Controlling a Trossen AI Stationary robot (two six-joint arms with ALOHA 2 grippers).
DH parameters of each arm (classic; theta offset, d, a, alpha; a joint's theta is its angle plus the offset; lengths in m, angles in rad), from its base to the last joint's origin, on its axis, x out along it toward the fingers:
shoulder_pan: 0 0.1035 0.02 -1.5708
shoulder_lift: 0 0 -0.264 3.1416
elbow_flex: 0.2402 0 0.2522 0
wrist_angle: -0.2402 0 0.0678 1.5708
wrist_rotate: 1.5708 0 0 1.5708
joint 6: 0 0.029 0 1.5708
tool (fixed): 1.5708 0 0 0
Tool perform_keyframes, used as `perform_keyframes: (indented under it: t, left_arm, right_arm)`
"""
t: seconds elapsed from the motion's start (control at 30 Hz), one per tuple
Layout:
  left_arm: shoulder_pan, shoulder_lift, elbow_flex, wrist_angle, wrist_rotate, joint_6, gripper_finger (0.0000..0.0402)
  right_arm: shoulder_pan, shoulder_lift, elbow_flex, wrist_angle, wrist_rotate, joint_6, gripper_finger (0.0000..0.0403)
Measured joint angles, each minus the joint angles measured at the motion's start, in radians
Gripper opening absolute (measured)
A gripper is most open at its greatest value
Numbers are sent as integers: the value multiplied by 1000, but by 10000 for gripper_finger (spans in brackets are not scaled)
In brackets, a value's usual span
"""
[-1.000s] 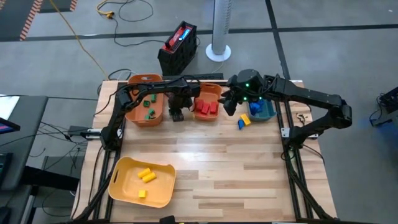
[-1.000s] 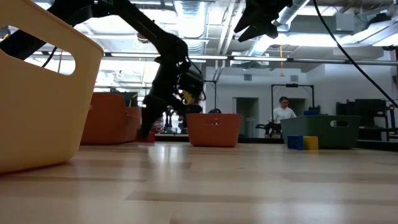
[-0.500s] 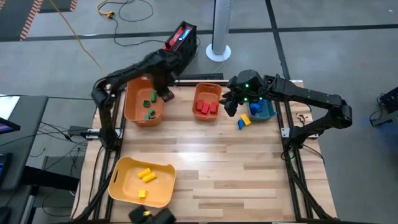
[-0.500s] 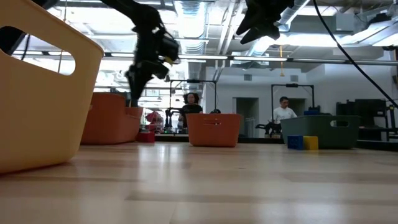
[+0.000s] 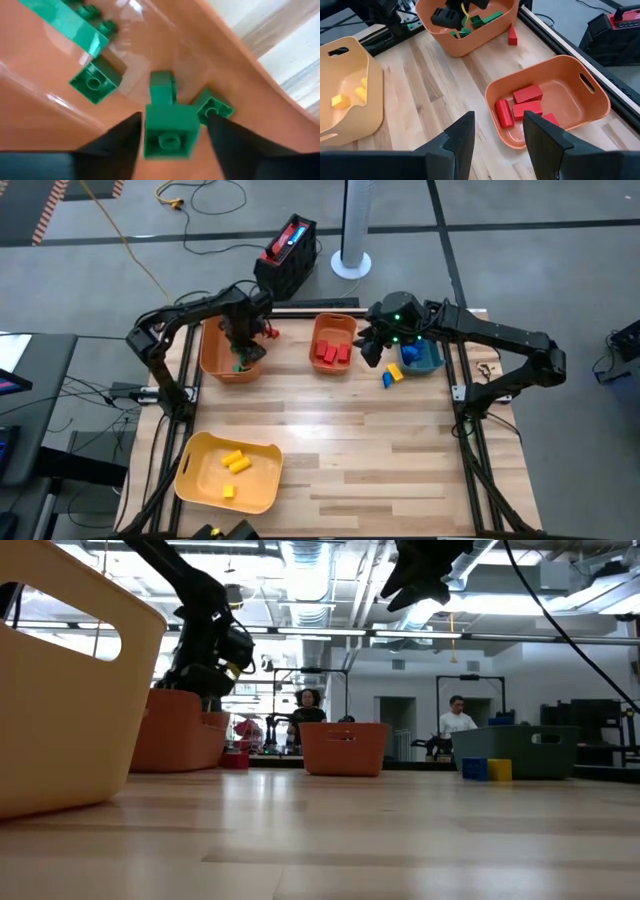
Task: Sort blocks
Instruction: Put the green game piece into the left orange bin, then put the blue game piece into the green bin
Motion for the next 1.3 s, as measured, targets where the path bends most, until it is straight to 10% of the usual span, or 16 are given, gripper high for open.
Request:
perform_keyframes:
  t: [0.27,0.83,1.3]
  left_arm:
    - [-5,-22,145,-23,-8,30,314]
    - [-95,354,611,-99,-19,311,246]
    - [-190,431,659,-179,-292,263,251]
  right_arm:
    - [-11,0,0,1,0,0,179]
    - [39,0,0,29,0,53,179]
    - [68,0,0,32,29,56,179]
